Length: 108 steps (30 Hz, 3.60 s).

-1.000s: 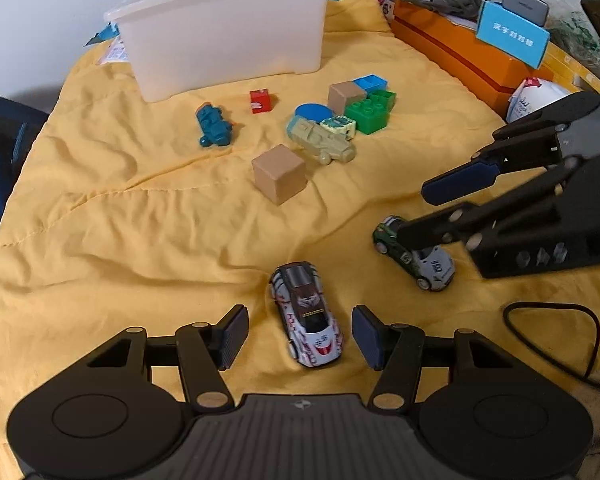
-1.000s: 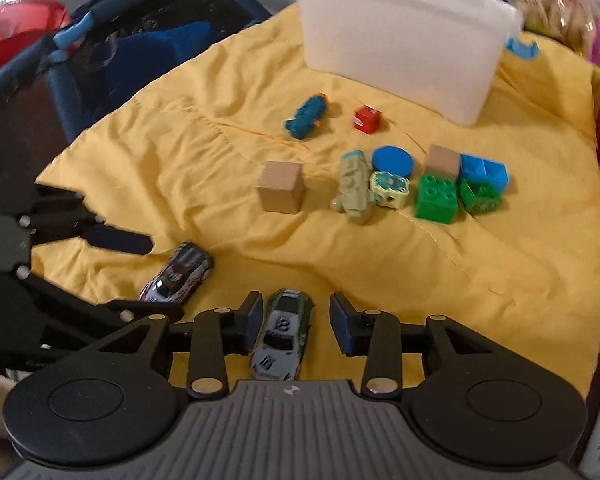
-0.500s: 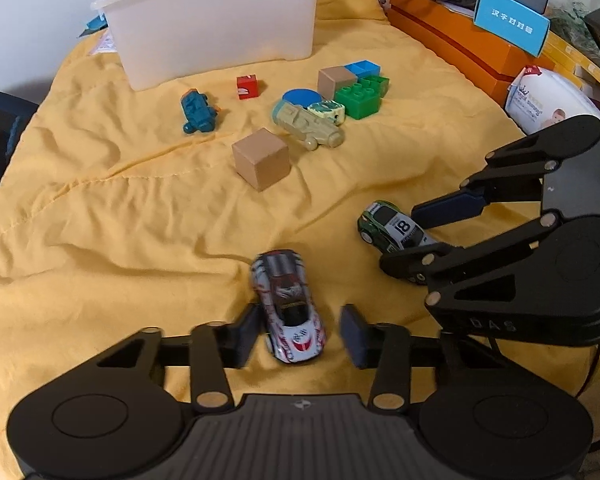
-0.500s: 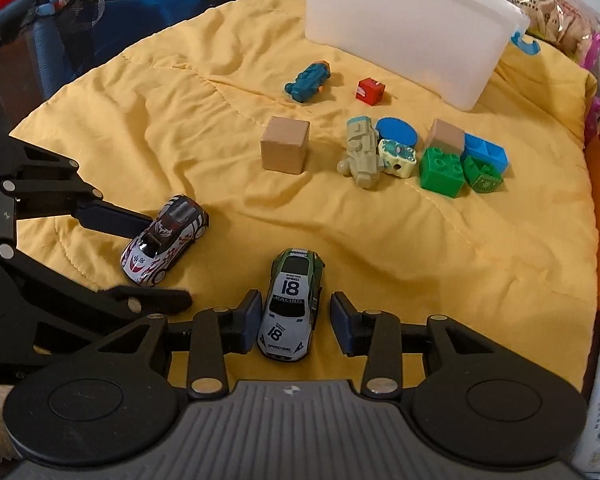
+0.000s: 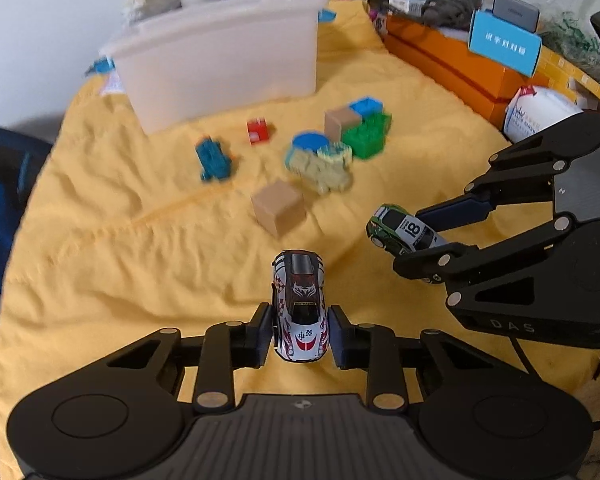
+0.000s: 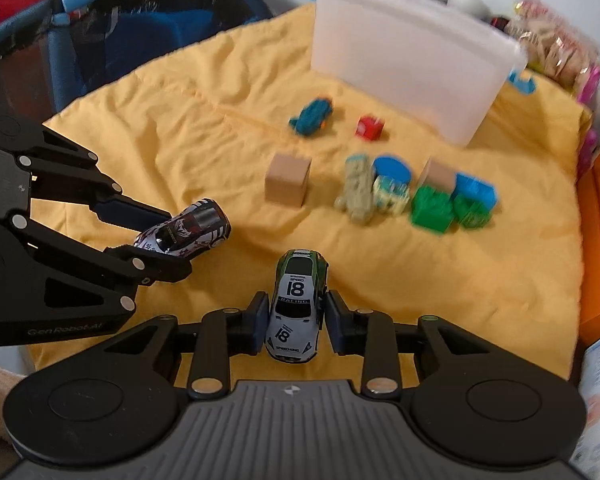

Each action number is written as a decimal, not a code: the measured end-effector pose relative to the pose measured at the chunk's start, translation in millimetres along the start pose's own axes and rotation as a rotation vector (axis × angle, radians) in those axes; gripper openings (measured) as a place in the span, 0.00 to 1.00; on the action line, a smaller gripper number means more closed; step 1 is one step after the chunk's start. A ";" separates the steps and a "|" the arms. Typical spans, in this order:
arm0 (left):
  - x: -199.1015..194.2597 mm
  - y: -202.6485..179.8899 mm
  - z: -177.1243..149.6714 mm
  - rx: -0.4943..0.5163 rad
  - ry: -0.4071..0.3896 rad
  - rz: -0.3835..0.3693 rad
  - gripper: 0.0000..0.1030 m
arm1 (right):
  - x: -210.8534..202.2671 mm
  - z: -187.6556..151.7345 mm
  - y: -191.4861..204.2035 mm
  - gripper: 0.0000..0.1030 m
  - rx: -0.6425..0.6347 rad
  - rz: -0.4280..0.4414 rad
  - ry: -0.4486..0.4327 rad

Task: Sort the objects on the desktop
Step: 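Lift the white-red car with the left tool while the right tool lifts the grey racing car, then carry both cars over the clear bin and open both tools, then return both tools toward the toy pile, then grasp the teal figure with the left tool while the right tool grasps the khaki toy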

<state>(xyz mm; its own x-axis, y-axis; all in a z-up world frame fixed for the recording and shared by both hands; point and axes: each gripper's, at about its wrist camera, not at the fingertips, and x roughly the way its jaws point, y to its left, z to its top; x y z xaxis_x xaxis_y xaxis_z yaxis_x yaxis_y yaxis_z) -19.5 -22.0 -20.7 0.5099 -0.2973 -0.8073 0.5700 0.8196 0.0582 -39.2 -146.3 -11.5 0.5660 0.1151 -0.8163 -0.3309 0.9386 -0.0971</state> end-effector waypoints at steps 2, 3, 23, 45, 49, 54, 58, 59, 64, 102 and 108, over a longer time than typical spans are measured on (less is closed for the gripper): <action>-6.6 2.7 8.2 0.006 -0.030 0.009 0.32 | -4.5 4.6 -1.5 0.33 0.003 -0.007 -0.019; -11.3 5.3 13.5 0.008 -0.055 0.021 0.32 | -6.6 6.9 -1.6 0.33 0.000 -0.013 -0.028; -14.8 82.2 199.9 0.021 -0.323 0.053 0.32 | -22.3 157.8 -93.9 0.33 0.064 -0.231 -0.344; 12.8 107.4 170.1 -0.184 -0.236 -0.034 0.54 | 4.7 108.3 -148.8 0.51 0.218 -0.133 -0.285; 12.8 76.0 116.4 -0.208 -0.158 -0.056 0.54 | 11.9 56.1 -139.4 0.50 0.226 -0.107 -0.193; 16.7 37.4 62.9 -0.205 -0.078 -0.068 0.54 | 15.5 16.7 -115.3 0.50 0.169 -0.089 -0.129; 19.9 22.4 40.8 -0.141 -0.021 -0.075 0.54 | 18.7 7.4 -99.1 0.50 0.119 -0.093 -0.104; 20.4 20.1 38.2 -0.120 -0.017 -0.076 0.54 | 20.5 8.8 -97.5 0.50 0.122 -0.098 -0.105; 21.3 24.1 32.4 -0.068 -0.034 -0.107 0.54 | 25.3 18.6 -84.1 0.49 0.157 -0.081 -0.090; 127.2 95.7 112.7 -0.223 0.011 -0.131 0.36 | 15.3 -17.7 -46.4 0.44 0.208 -0.124 0.016; 84.2 80.3 82.9 -0.189 0.007 -0.081 0.36 | 28.1 -0.3 -57.5 0.55 0.143 -0.036 0.006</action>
<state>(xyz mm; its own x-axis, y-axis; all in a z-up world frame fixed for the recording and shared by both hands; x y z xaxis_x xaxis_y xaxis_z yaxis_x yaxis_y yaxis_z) 122.6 -21.8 -35.3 0.4623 -0.3631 -0.8090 0.4778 0.8705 -0.1178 -4.5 -197.1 -29.0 0.5707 0.0789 -0.8174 -0.1993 0.9789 -0.0447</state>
